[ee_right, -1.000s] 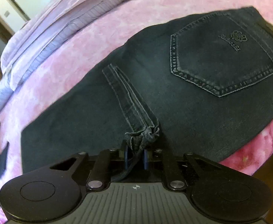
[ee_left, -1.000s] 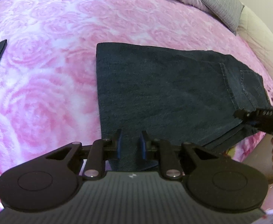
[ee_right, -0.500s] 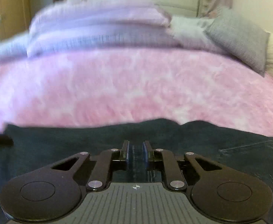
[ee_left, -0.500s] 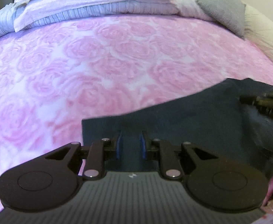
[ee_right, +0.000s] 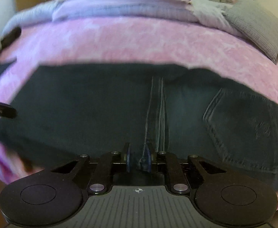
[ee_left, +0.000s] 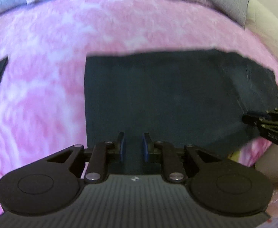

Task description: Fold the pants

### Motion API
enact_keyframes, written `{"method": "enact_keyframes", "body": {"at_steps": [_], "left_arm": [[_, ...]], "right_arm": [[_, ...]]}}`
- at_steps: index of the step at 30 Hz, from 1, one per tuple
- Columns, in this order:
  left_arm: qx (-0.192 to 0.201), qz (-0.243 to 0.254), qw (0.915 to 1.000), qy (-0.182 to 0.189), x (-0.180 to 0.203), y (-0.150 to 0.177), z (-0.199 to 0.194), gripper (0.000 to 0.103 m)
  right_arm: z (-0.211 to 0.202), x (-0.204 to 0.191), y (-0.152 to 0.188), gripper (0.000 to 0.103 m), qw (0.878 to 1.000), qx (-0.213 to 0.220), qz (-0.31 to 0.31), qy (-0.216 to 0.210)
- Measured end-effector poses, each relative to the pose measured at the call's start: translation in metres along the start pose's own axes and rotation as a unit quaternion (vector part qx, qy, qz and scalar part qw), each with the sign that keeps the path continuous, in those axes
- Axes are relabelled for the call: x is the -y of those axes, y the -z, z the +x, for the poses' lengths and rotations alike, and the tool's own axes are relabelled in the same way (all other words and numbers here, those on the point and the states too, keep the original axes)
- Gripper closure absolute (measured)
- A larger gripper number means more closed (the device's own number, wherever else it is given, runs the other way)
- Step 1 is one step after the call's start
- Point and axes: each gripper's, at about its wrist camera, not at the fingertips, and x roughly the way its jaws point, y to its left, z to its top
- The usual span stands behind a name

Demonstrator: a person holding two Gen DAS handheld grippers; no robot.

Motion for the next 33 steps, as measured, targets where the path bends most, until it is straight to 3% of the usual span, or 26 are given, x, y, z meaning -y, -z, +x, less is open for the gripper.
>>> {"method": "enact_keyframes", "body": {"at_steps": [3,7,10,12,15,17,19,21,25,33], "left_arm": [[0.018,0.008,0.9997,-0.010,0.003,0.008,0.006,0.088],[0.034,0.026,0.9989,-0.017,0.008,0.002,0.012,0.088],[0.055,0.039,0.9974,-0.023,0.011,0.005,0.011,0.086],[0.064,0.044,0.9968,-0.020,0.015,0.013,0.008,0.083],[0.087,0.055,0.9946,-0.006,0.021,0.030,-0.006,0.076],[0.077,0.064,0.9949,-0.011,0.028,0.037,-0.016,0.073],[0.065,0.073,0.9952,-0.007,0.034,0.044,-0.031,0.071],[0.075,0.082,0.9938,0.005,0.037,0.055,-0.050,0.061],[0.094,0.084,0.9920,0.007,0.043,0.074,-0.081,0.057],[0.110,0.103,0.9886,-0.003,0.061,0.103,-0.124,0.053]], "right_arm": [[0.009,-0.003,0.005,0.091,0.999,0.027,-0.025,0.001],[-0.003,0.003,0.006,0.088,0.998,0.067,0.013,0.011],[-0.006,0.006,0.018,0.074,0.997,0.063,0.045,0.010],[-0.017,0.000,0.033,0.066,0.995,0.086,0.053,0.015],[-0.037,-0.017,0.055,0.052,0.990,0.106,0.069,0.060],[-0.052,-0.025,0.067,0.048,0.985,0.104,0.109,0.083],[-0.070,-0.032,0.073,0.047,0.983,0.086,0.142,0.079],[-0.092,-0.040,0.078,0.046,0.980,0.096,0.154,0.076],[-0.133,-0.057,0.086,0.045,0.977,0.127,0.145,0.095],[-0.175,-0.084,0.102,0.045,0.981,0.140,0.109,0.079]]}}
